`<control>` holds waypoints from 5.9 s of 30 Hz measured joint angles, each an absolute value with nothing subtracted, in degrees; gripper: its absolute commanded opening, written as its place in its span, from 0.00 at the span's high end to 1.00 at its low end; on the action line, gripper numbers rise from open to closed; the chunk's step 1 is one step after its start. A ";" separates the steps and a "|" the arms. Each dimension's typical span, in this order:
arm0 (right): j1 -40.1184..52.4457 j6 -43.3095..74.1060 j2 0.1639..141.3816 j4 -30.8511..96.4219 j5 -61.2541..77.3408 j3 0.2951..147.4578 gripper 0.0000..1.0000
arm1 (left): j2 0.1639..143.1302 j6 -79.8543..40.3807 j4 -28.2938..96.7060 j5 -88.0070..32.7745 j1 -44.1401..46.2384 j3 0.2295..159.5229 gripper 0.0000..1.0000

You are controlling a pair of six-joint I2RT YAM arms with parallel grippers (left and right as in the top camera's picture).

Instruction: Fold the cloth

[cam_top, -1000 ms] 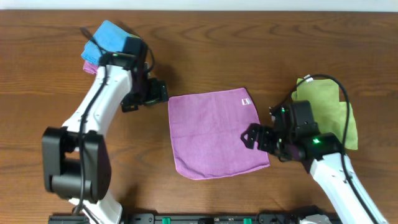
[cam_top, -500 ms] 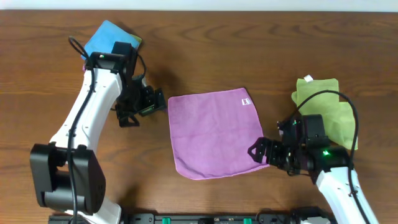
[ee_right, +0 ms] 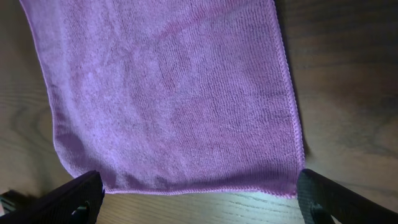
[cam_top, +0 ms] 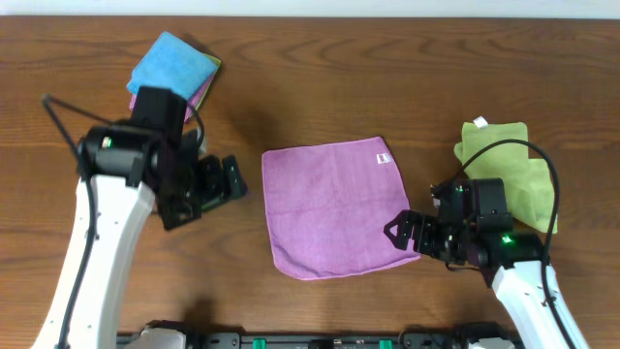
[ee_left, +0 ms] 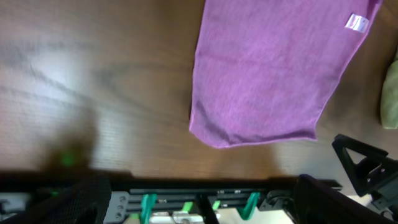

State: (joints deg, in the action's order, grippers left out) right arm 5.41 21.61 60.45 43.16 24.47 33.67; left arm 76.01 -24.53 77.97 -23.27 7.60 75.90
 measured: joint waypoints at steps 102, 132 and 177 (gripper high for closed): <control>5.30 39.57 65.91 29.26 26.52 33.58 0.99 | 82.04 -53.30 -0.58 -57.10 7.03 27.81 0.94; 8.03 39.44 89.01 -15.66 17.69 33.47 0.99 | 100.62 -55.22 -24.84 -37.21 7.77 41.19 0.94; 5.67 40.99 83.46 -2.68 12.80 33.80 0.01 | 95.39 -45.06 -10.13 -38.20 9.56 49.78 0.94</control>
